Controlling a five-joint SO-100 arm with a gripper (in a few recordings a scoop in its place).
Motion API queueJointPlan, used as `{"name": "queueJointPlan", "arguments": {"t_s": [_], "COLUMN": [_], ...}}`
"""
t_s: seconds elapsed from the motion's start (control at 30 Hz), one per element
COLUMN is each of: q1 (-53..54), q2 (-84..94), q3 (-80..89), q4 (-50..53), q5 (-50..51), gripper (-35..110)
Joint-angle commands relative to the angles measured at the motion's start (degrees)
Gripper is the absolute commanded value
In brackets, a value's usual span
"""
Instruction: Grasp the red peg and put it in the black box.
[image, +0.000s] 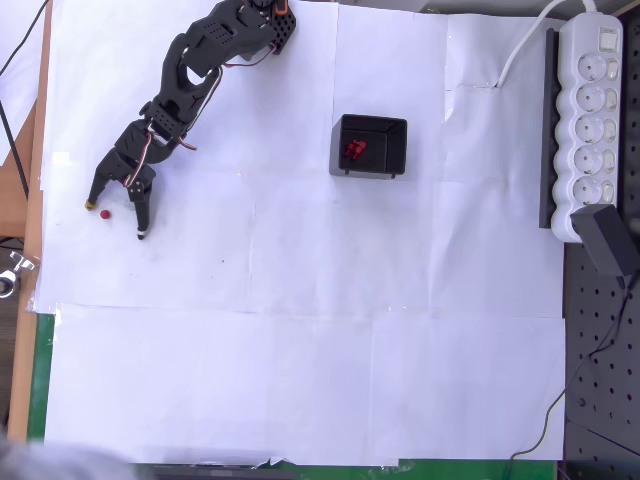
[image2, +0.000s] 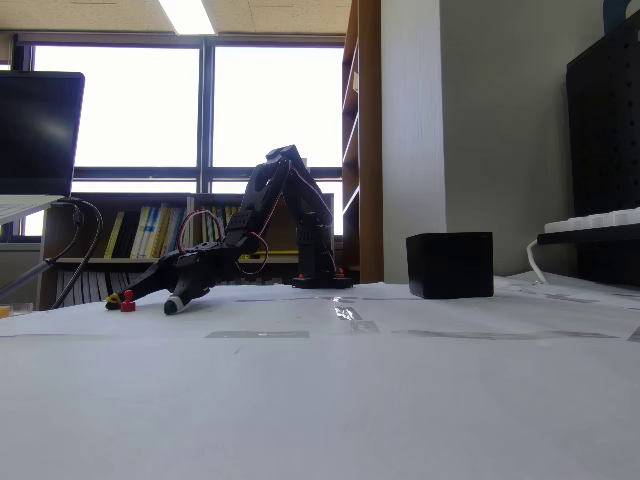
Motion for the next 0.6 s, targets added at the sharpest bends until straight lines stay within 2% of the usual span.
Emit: {"name": "queueJointPlan", "arguments": {"t_s": [0.0,0.17,0.57], "q1": [-2.5,-2.5,-1.4], "q2": [-0.2,-0.1,-0.7], "q3": [-0.1,-0.1,-1.8], "q4": [-0.4,-0.5,-1.6], "q5": [-1.8,-1.8,-1.8], "gripper": [30,26,26]}}
